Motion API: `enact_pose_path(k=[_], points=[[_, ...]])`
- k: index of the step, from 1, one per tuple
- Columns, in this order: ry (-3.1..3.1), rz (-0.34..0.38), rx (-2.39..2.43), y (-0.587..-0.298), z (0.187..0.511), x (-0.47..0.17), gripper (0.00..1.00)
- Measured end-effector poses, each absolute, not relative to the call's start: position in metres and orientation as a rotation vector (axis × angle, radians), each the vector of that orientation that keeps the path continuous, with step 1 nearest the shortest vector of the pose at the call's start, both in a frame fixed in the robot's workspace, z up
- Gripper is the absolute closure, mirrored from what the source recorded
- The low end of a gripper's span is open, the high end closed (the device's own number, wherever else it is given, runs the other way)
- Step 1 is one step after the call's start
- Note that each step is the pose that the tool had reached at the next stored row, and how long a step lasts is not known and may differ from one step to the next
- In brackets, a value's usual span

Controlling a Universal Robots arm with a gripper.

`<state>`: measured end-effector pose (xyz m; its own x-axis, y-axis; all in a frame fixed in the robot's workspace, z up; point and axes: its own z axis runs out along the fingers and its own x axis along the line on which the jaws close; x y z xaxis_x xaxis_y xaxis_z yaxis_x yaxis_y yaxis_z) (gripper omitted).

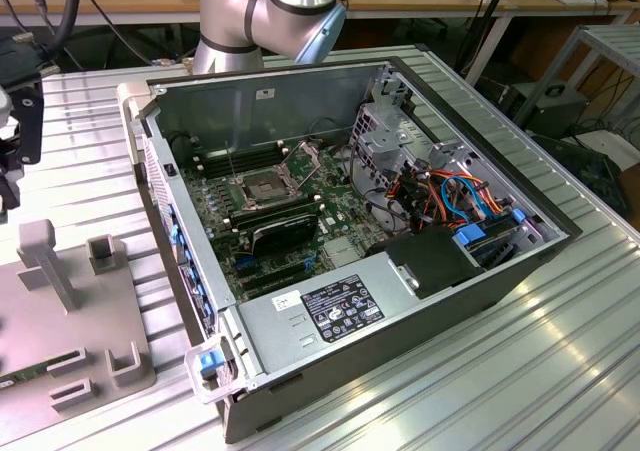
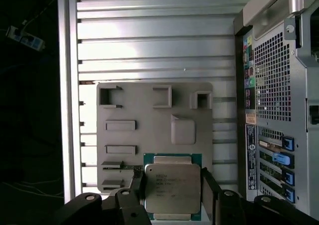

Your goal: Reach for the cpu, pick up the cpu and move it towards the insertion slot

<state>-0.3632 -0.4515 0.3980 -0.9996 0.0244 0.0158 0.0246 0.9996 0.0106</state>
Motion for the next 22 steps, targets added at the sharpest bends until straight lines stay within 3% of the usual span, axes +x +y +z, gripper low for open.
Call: enact_pose_path(k=[22], points=[[-3.126,-0.017,-0.038,-0.452,0.398,-0.346,0.45]])
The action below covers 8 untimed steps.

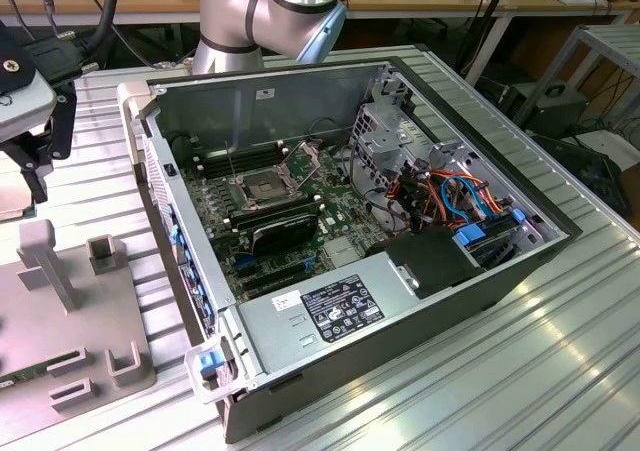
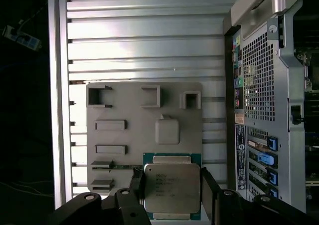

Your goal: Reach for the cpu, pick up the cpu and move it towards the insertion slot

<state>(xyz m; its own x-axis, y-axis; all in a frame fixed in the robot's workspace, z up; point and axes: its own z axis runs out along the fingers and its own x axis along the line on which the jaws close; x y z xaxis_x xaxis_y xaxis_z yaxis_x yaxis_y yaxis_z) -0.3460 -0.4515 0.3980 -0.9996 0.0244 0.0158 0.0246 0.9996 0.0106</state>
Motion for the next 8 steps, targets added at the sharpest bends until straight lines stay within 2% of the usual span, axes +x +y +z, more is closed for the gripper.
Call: enact_pose_path(k=[8], points=[[-3.126,-0.017,-0.038,-0.4515,0.398,-0.3451,0.45]])
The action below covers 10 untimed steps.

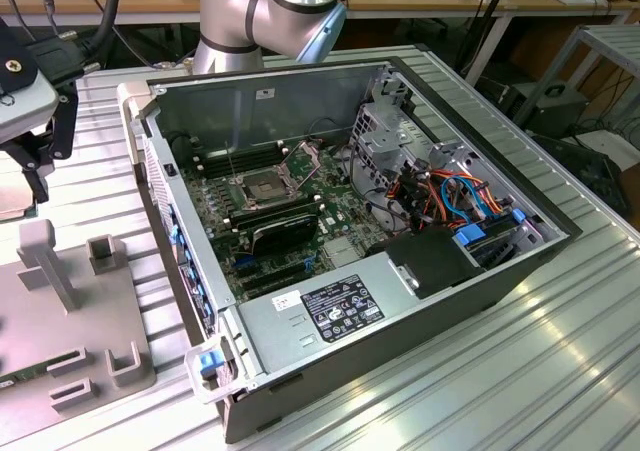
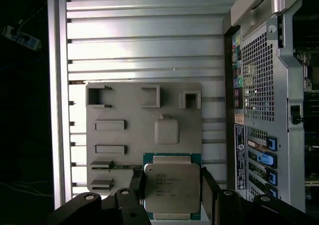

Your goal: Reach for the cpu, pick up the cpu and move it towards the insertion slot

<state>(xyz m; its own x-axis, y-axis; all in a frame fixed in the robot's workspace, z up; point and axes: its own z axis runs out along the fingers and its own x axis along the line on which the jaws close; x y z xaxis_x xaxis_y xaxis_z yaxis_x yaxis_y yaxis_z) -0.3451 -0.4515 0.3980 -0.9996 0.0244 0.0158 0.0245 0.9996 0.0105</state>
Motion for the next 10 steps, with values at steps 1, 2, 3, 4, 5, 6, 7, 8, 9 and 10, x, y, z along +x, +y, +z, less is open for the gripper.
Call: enact_pose_path(k=[1,2,3,4,5,6,7,8,9,10], points=[[-3.126,-0.017,-0.038,-0.4515,0.398,-0.3449,0.45],[-3.126,-0.017,-0.038,-0.4515,0.3981,-0.3444,0.45],[-3.126,-0.017,-0.038,-0.4515,0.398,-0.3439,0.45],[-3.126,-0.017,-0.038,-0.4515,0.398,-0.3436,0.45],[-3.126,-0.017,-0.038,-0.4515,0.398,-0.343,0.45],[-3.126,-0.017,-0.038,-0.4515,0.398,-0.3422,0.45],[-3.126,-0.017,-0.038,-0.4515,0.398,-0.3415,0.45],[-3.126,-0.017,-0.038,-0.4515,0.398,-0.341,0.45],[-3.126,-0.017,-0.038,-0.4515,0.398,-0.3402,0.45],[-3.126,-0.017,-0.038,-0.4515,0.398,-0.3396,0.45]])
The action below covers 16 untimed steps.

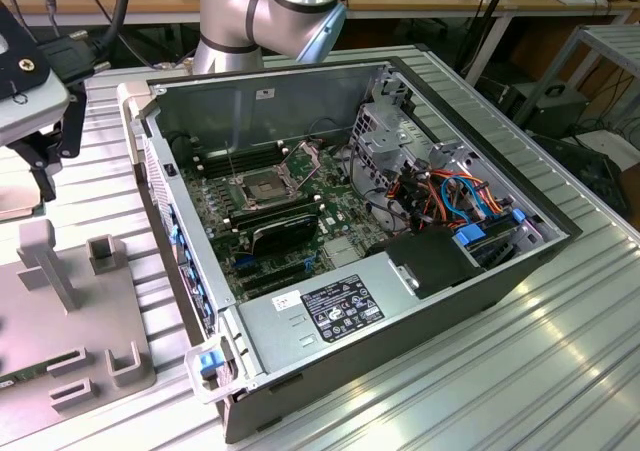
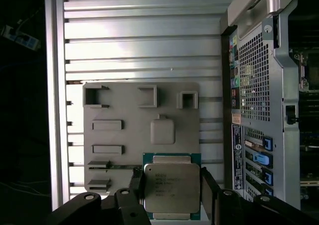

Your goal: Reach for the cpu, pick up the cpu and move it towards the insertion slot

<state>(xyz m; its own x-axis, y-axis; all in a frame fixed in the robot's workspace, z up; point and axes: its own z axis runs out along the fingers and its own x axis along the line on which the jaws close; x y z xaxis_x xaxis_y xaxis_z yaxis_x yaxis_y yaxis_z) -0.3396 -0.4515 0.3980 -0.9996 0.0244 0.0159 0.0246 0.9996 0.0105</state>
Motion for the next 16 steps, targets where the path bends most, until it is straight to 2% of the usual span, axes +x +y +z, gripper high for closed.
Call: enact_pose_path(k=[16], points=[[-3.126,-0.017,-0.038,-0.4515,0.398,-0.3308,0.45]])
